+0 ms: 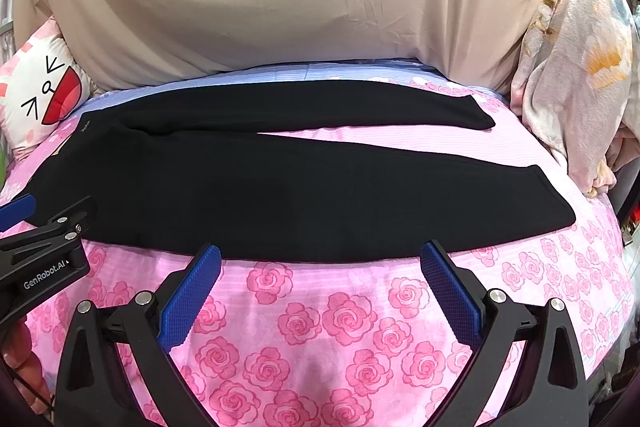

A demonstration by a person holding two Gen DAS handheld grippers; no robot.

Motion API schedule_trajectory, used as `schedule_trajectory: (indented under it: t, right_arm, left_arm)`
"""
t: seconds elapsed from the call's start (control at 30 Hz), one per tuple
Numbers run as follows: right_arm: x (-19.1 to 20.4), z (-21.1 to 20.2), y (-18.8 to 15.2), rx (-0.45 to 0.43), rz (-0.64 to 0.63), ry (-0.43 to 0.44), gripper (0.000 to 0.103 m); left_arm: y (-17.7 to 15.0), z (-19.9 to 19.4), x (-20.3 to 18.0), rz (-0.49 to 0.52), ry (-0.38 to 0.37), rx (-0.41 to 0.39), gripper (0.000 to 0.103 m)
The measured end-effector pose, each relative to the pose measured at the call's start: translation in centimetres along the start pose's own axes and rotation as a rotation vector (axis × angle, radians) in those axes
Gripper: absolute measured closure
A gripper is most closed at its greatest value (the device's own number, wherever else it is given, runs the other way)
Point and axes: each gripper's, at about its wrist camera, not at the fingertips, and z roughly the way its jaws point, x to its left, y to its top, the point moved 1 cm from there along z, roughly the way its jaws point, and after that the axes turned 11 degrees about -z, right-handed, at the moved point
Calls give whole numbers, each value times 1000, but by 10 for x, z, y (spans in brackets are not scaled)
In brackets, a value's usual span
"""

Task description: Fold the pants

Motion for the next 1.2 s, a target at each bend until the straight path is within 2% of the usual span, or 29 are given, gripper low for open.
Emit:
schedule_trajectory:
  t: [1.2]
  right_arm:
    - [8,2,0,3,-7,9,5]
  left_arm:
    - [0,5,5,-1,9,3,14]
